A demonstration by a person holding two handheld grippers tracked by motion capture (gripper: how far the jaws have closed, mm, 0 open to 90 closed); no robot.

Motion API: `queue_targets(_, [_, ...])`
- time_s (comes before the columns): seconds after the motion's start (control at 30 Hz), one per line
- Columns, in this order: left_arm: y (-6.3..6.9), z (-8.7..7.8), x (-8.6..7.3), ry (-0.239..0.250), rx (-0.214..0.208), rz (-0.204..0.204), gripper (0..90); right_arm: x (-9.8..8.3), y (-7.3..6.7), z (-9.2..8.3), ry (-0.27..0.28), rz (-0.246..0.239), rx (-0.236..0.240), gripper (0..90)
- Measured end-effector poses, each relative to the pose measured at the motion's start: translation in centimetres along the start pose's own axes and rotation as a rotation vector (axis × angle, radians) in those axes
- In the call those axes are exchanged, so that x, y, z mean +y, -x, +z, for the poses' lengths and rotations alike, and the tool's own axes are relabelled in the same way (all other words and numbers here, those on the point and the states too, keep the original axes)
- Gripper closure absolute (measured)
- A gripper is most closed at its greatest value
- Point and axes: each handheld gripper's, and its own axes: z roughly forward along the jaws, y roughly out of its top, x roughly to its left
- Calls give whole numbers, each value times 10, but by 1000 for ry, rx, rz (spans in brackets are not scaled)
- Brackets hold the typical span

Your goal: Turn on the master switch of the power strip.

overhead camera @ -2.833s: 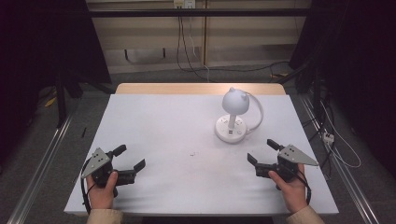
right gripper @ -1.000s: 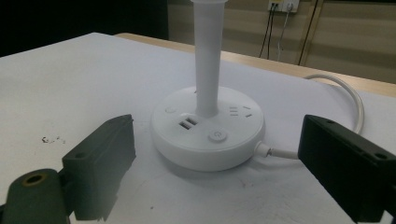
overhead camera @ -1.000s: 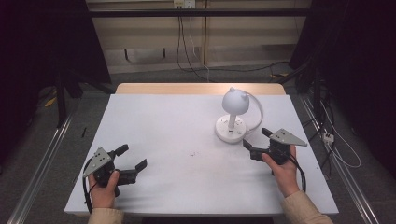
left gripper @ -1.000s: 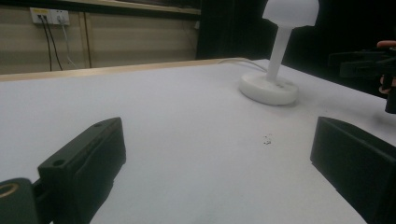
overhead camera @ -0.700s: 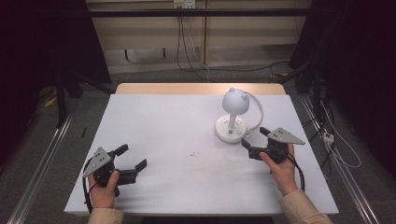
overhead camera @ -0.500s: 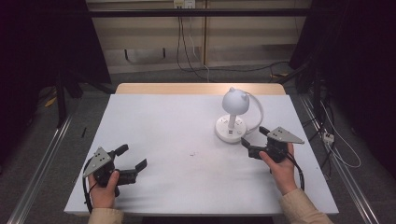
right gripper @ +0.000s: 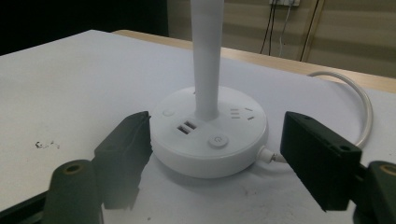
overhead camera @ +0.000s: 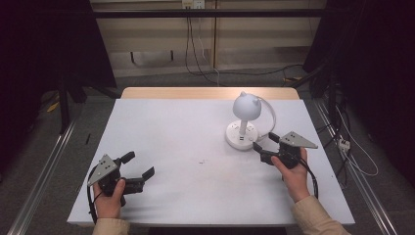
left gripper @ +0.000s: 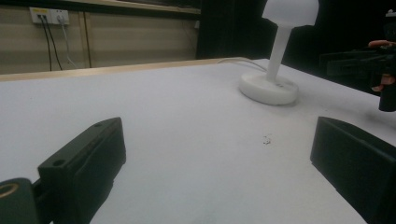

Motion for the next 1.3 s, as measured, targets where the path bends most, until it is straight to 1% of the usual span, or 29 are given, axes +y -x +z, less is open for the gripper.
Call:
queue_targets(0.1, [1,0,0,-1,1,0,31,0,-1,1,-6,2,9,288])
queue_targets(0.17, [1,1,0,-2,-1,-1,31,2,-1,3,-12,8,17,342])
queue_targets(0.2, [1,1,0,-1,-2,-2,31,2,-1,3,-12,8,17,342])
queue_targets(0.23, [1,1,0,-1,-3,-1,31,3,-2,5,-17,13,26,375])
queue_targets(0.3, [1,1,0,-2,-4,-1,31,3,-2,5,-16,11,26,385])
queue_targets(0.33, [1,1,0,0,-5,-2,31,3,-2,6,-17,15,30,412])
queue_targets(0.53, [0,0,0,3,-6,0,31,3,-2,8,-18,22,24,440])
queue_targets(0.57, [-1,0,0,3,-6,-2,31,4,-1,9,-26,21,25,462])
queue_targets(0.67, [-1,0,0,4,-3,-5,31,4,0,11,-27,29,28,482])
queue_targets(0.8, [-1,0,0,3,-4,-4,31,4,1,12,-28,27,32,531])
queue_targets(0.87, [-1,-1,0,7,-3,-5,31,4,0,13,-31,26,35,582])
queue_targets(0.9, [-1,-1,0,8,-4,-10,31,4,0,13,-31,26,35,582])
queue_targets(1.0, [-1,-1,0,8,-3,-9,31,4,1,14,-38,22,40,643])
queue_targets(1.03, [-1,-1,0,10,-3,-8,31,4,1,14,-40,21,43,676])
queue_targets(1.1, [-1,-1,0,11,-3,-8,31,4,1,14,-40,21,45,686])
queue_targets(1.13, [-1,-1,0,9,-3,-8,31,4,1,14,-39,23,51,712])
queue_targets(1.3, [-2,0,-1,4,-2,-8,31,4,2,16,-45,23,59,745])
